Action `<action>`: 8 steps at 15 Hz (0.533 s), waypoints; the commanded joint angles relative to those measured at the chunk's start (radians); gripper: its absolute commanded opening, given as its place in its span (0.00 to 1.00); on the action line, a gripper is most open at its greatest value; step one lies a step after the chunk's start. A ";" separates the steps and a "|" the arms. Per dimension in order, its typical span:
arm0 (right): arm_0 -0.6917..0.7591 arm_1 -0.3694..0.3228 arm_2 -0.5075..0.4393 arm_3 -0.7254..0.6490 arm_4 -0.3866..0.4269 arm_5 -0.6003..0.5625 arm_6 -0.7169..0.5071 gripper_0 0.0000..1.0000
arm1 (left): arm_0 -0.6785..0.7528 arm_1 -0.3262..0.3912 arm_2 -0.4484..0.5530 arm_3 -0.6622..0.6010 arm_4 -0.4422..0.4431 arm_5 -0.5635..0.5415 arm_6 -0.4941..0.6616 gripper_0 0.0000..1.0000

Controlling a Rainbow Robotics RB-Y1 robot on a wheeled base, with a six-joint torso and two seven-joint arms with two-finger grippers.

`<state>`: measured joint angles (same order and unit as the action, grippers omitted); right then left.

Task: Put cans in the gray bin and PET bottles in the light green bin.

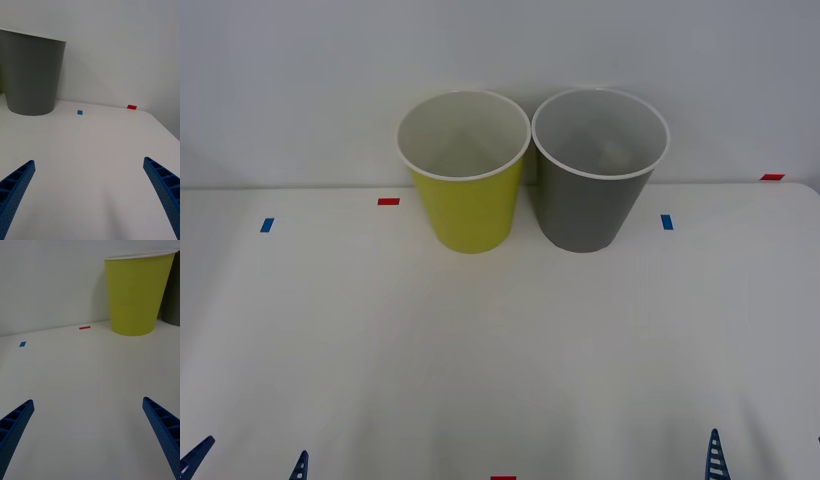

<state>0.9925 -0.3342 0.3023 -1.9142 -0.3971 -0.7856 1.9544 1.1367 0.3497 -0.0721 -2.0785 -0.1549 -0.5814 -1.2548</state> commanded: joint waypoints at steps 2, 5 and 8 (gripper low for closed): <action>0.000 0.000 0.000 0.000 0.000 0.000 0.000 1.00 | 0.000 0.000 0.000 0.000 0.000 0.000 0.000 1.00; 0.000 0.000 0.000 0.000 0.000 0.000 0.000 1.00 | 0.000 0.000 0.000 0.000 0.000 0.000 0.000 1.00; 0.000 0.000 0.000 0.000 0.000 0.000 0.000 1.00 | 0.000 0.000 0.000 0.000 0.000 0.000 0.000 1.00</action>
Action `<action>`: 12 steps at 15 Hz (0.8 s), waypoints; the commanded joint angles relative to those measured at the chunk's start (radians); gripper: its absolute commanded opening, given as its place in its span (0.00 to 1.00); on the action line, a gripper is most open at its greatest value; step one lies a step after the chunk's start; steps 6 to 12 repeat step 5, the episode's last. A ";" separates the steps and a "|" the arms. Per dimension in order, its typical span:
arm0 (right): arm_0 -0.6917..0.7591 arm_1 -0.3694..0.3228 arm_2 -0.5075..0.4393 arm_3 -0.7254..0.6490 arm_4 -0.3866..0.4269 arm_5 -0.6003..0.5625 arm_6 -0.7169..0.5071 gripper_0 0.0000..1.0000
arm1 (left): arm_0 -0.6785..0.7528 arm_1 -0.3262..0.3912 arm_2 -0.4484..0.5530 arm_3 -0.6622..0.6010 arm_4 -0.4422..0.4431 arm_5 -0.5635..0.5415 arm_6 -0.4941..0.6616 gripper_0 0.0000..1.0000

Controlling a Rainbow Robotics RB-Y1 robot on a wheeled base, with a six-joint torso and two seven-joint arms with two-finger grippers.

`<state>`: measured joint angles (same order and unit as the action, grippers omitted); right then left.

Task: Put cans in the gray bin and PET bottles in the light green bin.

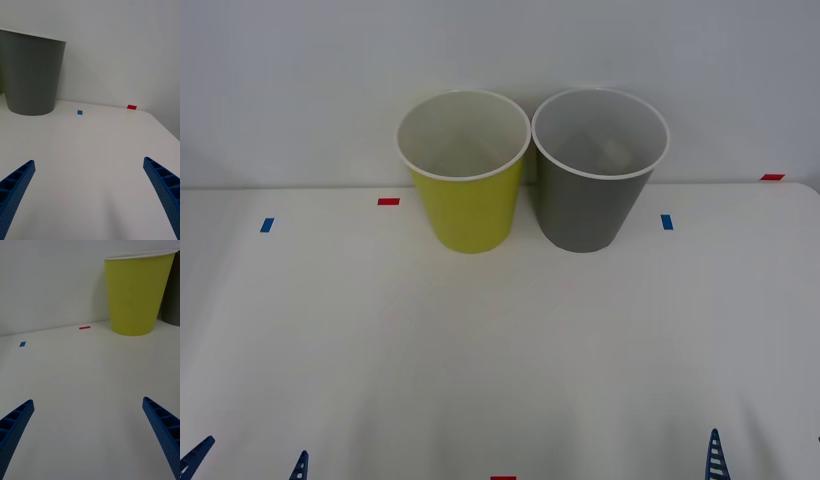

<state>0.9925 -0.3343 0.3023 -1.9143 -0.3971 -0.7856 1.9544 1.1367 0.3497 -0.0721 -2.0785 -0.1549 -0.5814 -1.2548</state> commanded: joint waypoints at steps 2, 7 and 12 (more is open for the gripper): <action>0.000 0.000 0.000 0.000 0.000 0.000 0.000 1.00 | 0.000 0.000 0.000 0.000 0.000 0.000 0.000 1.00; 0.000 0.000 0.000 0.000 0.000 0.000 0.000 1.00 | 0.000 0.000 0.000 0.000 0.000 0.000 0.000 1.00; 0.000 0.000 0.000 0.000 0.000 0.000 0.000 1.00 | 0.000 0.000 0.000 0.000 0.000 0.000 0.000 1.00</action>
